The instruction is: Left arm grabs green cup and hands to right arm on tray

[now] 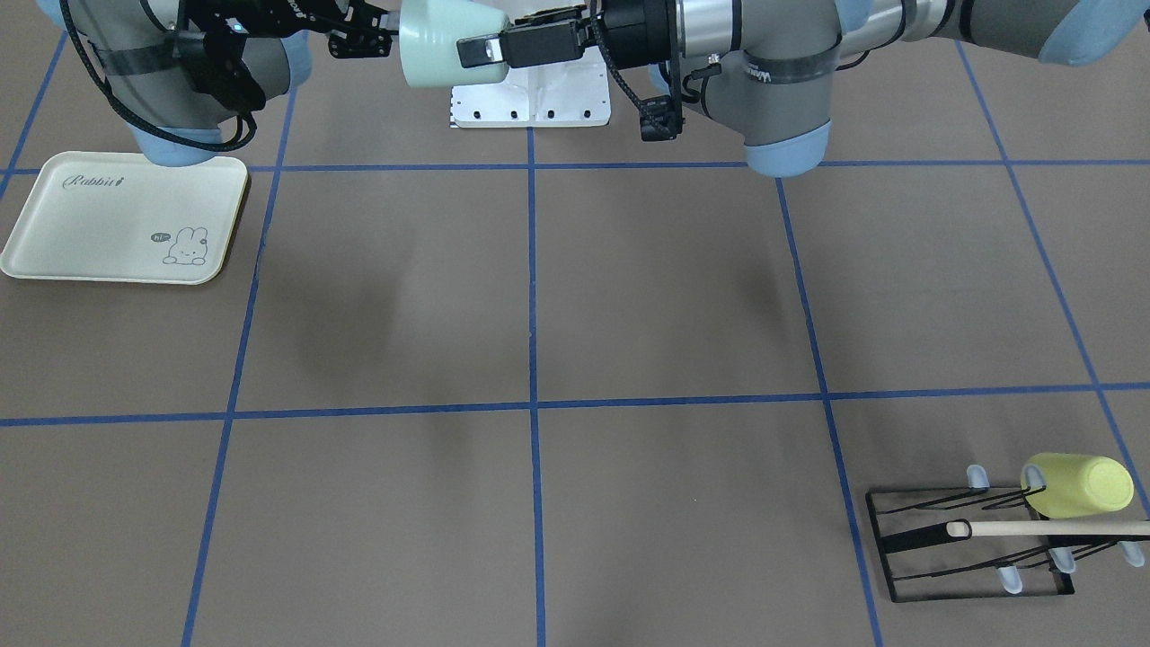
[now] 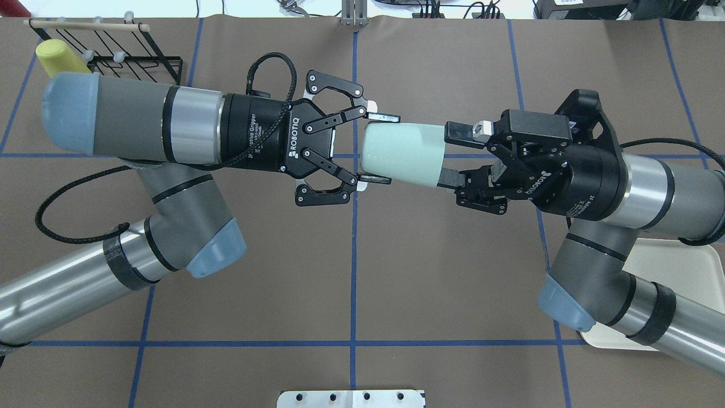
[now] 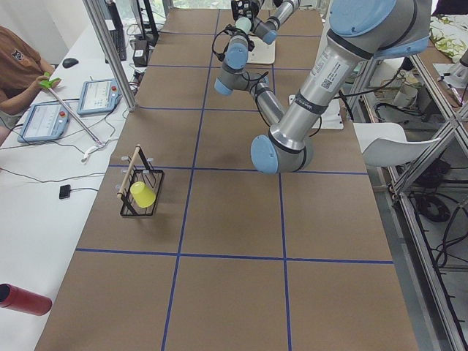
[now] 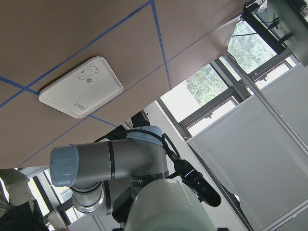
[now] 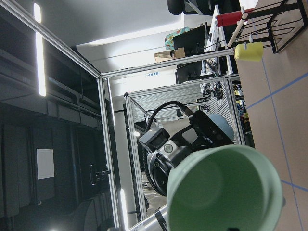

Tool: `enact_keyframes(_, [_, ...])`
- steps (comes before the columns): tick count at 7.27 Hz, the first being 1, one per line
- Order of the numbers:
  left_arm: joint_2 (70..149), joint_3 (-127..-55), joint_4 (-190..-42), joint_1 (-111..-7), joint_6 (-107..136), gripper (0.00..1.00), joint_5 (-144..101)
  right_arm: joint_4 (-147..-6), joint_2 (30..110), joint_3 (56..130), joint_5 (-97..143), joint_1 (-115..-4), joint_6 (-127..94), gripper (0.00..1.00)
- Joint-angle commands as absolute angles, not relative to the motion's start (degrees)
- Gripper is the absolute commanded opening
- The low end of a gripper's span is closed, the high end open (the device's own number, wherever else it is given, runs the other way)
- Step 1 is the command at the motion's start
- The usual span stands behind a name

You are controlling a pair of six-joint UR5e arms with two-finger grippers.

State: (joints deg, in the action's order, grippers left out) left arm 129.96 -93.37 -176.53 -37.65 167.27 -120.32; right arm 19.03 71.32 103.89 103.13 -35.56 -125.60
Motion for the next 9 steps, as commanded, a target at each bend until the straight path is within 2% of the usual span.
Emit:
enact_keyframes(1, [129.7,-93.8,-176.6,-37.1,167.2,0.00,-120.1,19.2,71.4,103.9,103.1,-35.5,-125.6,0.71])
enact_keyframes(6, [129.5,-94.9,-175.7,-37.0,167.1,0.00,-120.1,19.1,71.4,103.0,102.7,-35.5,-125.2,0.70])
enact_keyframes(7, [129.3,-94.7,-175.7,-36.8,167.0,0.00,-120.1,19.0,71.4,103.0,102.7,-35.5,-125.2,0.66])
enact_keyframes(8, [129.3,-94.6,-175.6,-36.8,166.9,0.00,-120.1,19.1,71.5,102.9,102.8,-35.5,-125.2,0.56])
enact_keyframes(9, [129.0,-94.6,-175.6,-36.8,165.4,0.00,-120.1,19.1,71.5,102.9,102.9,-35.5,-125.2,0.33])
